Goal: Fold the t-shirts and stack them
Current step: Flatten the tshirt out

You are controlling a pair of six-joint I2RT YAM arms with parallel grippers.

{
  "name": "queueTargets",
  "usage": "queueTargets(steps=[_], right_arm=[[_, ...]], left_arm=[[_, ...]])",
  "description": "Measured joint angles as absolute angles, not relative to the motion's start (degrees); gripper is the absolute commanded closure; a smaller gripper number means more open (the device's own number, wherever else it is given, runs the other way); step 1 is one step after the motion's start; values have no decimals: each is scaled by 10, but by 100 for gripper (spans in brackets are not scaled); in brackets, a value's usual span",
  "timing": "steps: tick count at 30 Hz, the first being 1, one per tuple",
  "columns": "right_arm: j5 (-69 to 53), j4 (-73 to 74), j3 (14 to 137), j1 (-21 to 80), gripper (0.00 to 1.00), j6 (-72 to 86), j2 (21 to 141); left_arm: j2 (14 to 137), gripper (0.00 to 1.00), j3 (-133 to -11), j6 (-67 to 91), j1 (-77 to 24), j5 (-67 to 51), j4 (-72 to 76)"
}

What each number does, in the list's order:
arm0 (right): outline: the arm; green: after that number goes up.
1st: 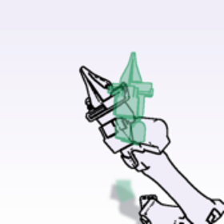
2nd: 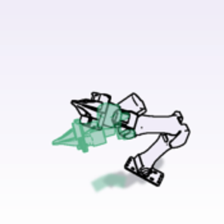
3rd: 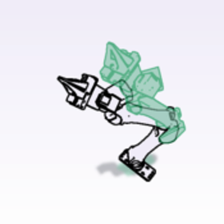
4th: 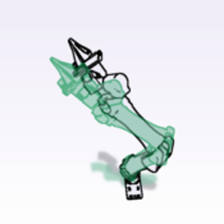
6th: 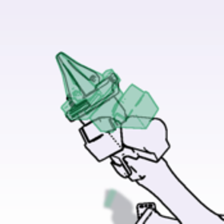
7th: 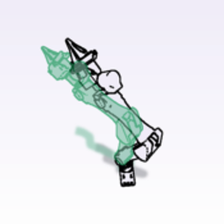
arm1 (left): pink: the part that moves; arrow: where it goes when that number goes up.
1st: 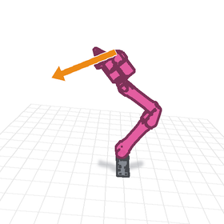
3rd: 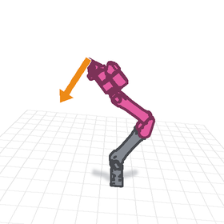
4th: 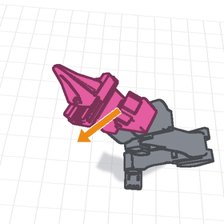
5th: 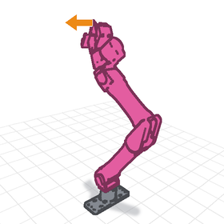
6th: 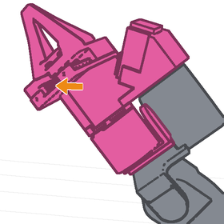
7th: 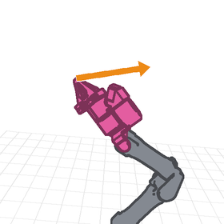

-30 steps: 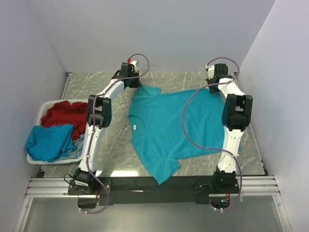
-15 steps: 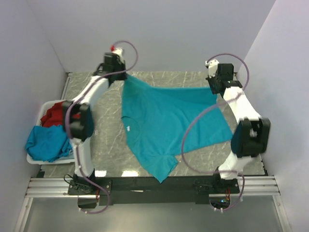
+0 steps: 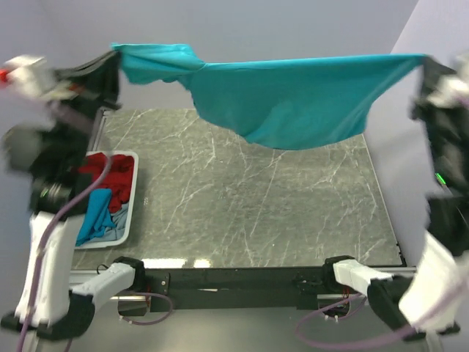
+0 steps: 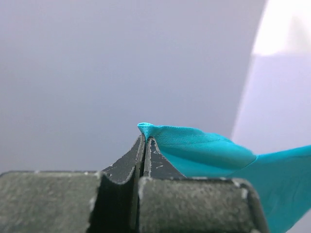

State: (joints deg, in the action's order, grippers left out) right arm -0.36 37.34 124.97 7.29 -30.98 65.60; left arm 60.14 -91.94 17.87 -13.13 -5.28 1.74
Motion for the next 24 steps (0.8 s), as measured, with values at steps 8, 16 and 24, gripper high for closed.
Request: queueTargets(steps=[8,16,24], right_arm=[[-15,377,1325,46,100,-307,516],[-7,375,1267,34,100,-307,500],[-5,319,977,34,100,-287,492]], left_arm=[[493,100,-986,241,-135,-139,90],[489,100,-961,260,-135,-169,95],[481,100,-776,255,-135,-156,100]])
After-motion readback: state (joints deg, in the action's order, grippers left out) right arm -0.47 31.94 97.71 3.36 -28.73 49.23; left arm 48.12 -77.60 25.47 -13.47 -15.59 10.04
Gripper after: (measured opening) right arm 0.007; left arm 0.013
